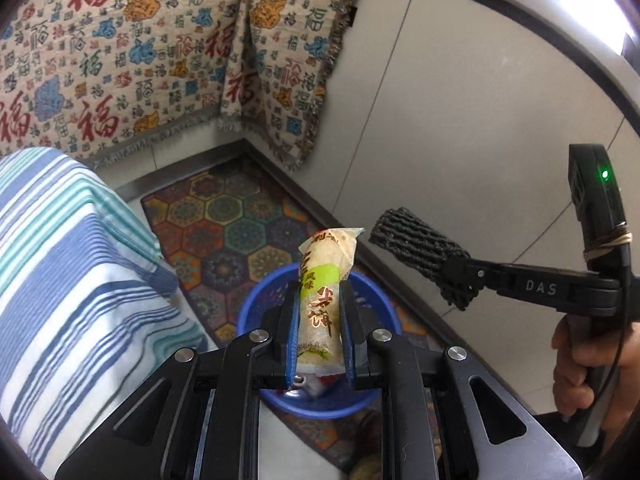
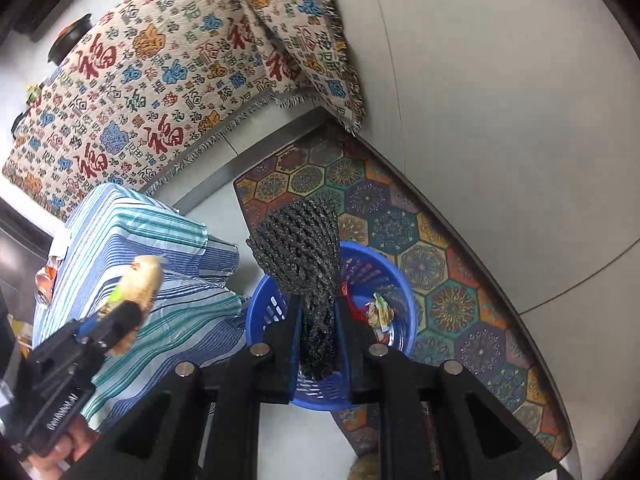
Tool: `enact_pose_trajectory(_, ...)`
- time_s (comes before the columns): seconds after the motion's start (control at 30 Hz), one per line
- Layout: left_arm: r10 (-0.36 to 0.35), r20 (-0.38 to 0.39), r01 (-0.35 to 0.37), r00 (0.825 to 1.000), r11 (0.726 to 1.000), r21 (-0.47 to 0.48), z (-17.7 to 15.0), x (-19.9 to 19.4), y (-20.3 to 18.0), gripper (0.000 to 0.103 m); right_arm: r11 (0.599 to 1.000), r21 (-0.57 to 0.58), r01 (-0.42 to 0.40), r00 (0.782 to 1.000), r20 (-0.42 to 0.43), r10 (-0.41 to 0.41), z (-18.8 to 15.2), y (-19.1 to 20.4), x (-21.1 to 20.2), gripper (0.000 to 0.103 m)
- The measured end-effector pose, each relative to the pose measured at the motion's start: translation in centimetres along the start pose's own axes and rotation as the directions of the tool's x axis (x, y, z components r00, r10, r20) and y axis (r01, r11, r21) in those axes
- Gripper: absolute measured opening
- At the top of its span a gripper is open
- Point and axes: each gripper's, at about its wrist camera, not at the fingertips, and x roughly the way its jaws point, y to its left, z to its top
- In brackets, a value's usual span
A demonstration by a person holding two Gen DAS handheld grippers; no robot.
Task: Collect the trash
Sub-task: 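Carry the snack wrapper and black mesh over the blue wastebasket with both tools, then open both tools to drop the wrapper and mesh into the wastebasket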
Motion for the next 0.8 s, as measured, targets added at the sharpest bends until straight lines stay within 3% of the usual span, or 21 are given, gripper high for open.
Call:
enact_pose_trajectory(0.47,0.007,-0.058,-0.005,0.998,1.0,0.028,-0.6,5.6,-0.6,0.021,1.0,0.022,0.013,1.0,-0.024,-0.013,1.0,-0.6,2.1,0.02)
enact_pose_trajectory(0.67,-0.001,-0.064,0.0,0.998,1.0,-0.005,-0.2,6.9,-0.1,0.023,0.999,-0.004,0.034,0.999,-0.037,-0.034,1.1,-0.4,2.7,0.036)
enact_pose_trajectory(0.8,-0.004,-0.049,0.003,0.999,1.0,-0.023,0.1,6.7,0.5,0.024,0.999,-0.019,0.043,0.998,-0.047,-0.044,1.0,-0.2,2.9,0.039)
